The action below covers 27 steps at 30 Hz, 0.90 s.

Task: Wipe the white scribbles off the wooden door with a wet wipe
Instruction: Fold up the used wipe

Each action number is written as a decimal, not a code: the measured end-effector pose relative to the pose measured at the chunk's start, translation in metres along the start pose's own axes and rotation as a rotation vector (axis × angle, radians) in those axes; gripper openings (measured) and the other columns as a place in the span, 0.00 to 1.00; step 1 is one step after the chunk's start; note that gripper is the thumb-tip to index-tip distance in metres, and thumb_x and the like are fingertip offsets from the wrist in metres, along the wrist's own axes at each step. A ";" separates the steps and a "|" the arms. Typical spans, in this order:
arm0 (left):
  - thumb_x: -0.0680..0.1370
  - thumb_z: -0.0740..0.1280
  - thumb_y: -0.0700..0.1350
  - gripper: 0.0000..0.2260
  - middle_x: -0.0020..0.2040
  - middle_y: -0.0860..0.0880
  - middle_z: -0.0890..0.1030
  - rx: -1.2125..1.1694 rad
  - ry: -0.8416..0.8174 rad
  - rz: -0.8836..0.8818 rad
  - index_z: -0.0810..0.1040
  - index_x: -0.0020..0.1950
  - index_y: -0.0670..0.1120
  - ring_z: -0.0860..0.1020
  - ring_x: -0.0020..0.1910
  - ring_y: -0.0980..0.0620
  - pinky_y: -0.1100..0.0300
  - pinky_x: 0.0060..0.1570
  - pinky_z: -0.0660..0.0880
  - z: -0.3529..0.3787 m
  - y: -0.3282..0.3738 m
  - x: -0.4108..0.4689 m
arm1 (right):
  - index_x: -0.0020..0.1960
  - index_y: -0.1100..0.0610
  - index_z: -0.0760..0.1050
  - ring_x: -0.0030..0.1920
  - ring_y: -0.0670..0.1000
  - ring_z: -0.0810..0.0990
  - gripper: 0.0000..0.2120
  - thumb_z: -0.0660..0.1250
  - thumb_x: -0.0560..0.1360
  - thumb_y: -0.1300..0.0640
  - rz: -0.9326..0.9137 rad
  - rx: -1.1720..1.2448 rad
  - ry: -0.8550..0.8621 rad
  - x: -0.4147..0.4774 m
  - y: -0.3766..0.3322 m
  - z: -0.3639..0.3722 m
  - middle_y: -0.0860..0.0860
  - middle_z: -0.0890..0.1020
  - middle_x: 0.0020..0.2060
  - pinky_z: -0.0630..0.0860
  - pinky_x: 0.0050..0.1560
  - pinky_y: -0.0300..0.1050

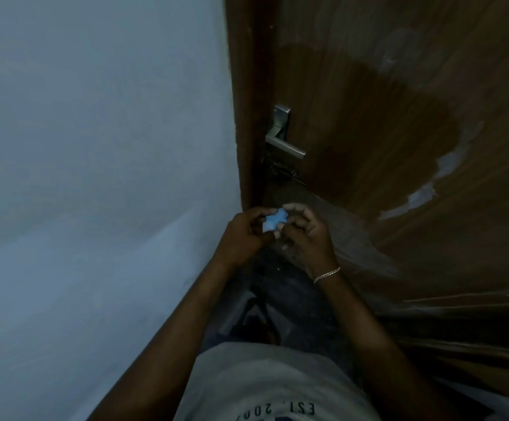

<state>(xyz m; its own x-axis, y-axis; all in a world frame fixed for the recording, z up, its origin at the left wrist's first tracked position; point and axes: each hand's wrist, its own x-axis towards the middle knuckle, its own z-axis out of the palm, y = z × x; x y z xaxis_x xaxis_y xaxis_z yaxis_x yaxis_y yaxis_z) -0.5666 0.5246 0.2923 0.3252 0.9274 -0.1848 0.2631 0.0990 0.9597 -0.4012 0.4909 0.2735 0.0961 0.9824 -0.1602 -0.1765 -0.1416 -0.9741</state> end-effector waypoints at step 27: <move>0.77 0.70 0.35 0.07 0.52 0.35 0.79 -0.216 0.481 -0.046 0.82 0.54 0.38 0.84 0.48 0.40 0.49 0.49 0.83 -0.179 -0.091 -0.382 | 0.51 0.64 0.82 0.44 0.54 0.85 0.08 0.67 0.76 0.71 -0.065 -0.103 -0.276 -0.265 0.067 0.275 0.58 0.86 0.47 0.83 0.40 0.48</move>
<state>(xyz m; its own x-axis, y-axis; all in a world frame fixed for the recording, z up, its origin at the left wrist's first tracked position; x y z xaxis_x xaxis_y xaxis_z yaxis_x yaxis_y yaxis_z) -0.8771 0.2257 0.3139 -0.1492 0.9761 -0.1578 0.0581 0.1679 0.9841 -0.7078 0.2548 0.2945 -0.1683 0.9838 -0.0617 -0.0773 -0.0755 -0.9941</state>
